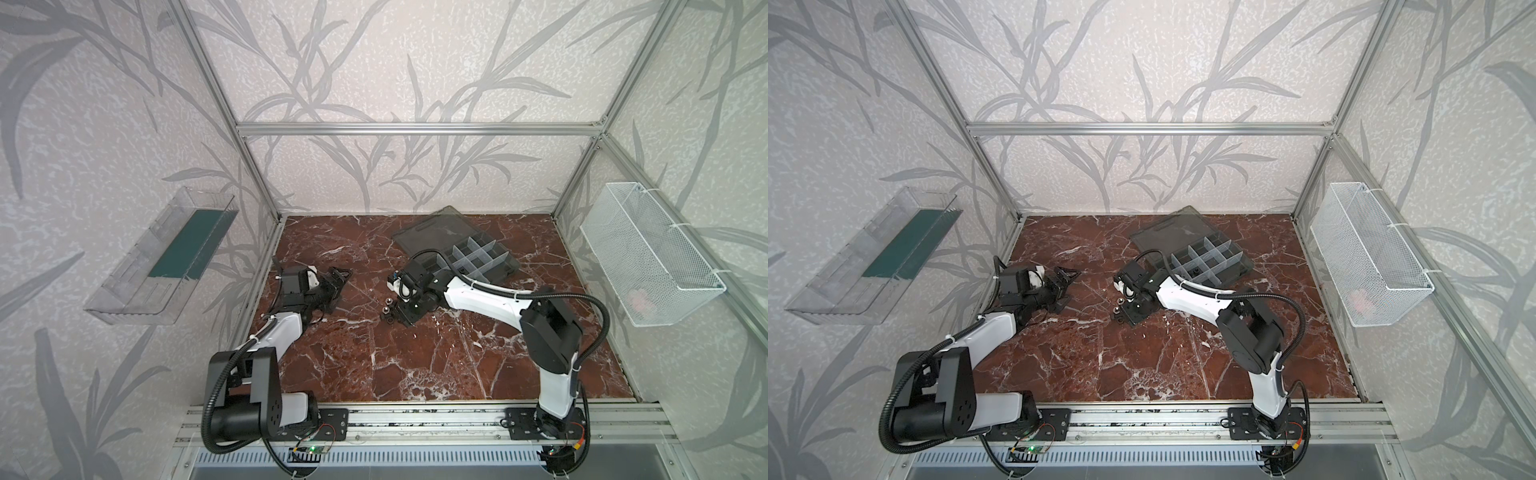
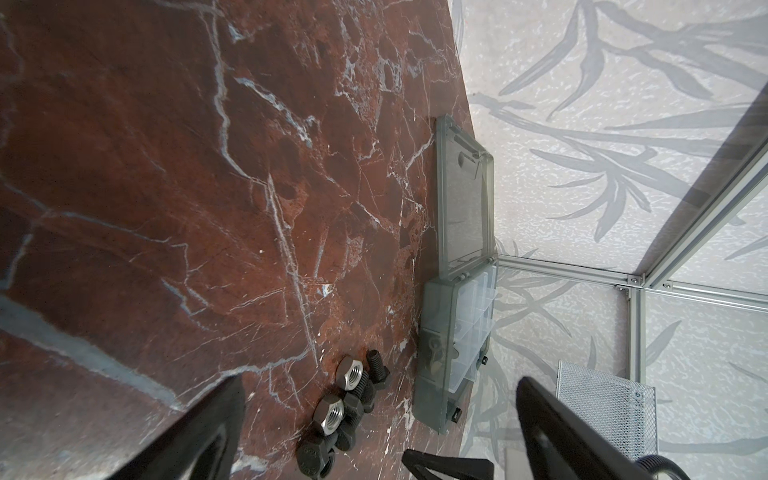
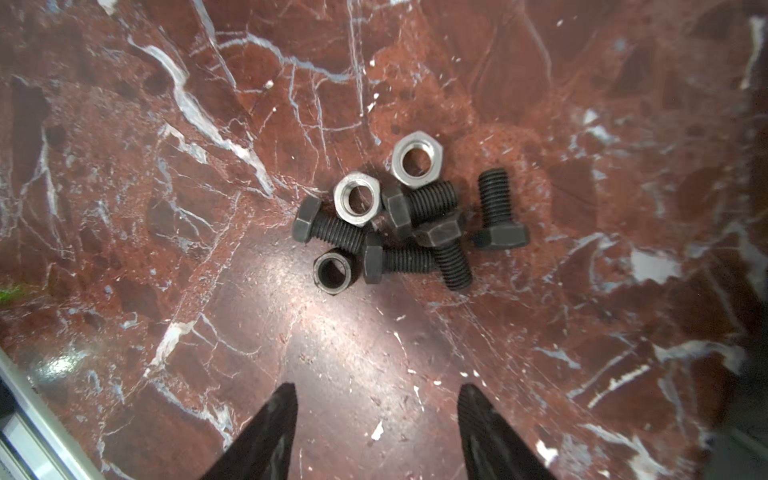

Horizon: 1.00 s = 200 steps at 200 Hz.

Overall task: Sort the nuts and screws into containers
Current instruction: 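Move the open right gripper back over the pile of bolts and nuts, then lower the right gripper and grasp a fourth black hex nut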

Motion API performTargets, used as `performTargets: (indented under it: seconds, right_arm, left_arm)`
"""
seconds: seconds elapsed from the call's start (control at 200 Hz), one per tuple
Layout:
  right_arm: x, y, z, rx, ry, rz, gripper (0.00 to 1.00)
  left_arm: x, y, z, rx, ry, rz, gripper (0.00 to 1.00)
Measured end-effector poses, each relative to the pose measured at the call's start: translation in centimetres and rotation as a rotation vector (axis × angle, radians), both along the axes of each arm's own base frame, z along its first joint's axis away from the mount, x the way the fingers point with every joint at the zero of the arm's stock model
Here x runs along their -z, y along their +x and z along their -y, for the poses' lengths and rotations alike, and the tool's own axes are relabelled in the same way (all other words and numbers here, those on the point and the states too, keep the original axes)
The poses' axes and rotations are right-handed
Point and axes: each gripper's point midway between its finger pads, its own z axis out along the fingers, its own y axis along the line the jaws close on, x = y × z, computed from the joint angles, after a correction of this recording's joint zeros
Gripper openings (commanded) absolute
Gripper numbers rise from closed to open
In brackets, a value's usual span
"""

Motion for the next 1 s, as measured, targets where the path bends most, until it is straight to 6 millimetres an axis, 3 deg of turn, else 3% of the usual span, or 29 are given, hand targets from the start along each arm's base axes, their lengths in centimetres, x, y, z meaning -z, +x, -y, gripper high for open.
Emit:
performTargets:
  seconds: [0.335,0.675,1.0]
  right_arm:
    - [0.6,0.1,-2.6,0.037,0.019,-0.035,0.63]
    - [2.9,-0.3,-2.7,0.046,-0.017,-0.086,0.61]
    - [3.2,-0.5,-3.8,0.036,-0.008,-0.103,0.58]
  left_arm:
    - [0.0,0.0,0.0,0.0,0.0,0.0,0.99]
    - [0.0,0.0,0.0,-0.001,0.0,0.0,1.0]
    - [0.1,0.0,-0.2,-0.006,0.0,-0.002,0.99]
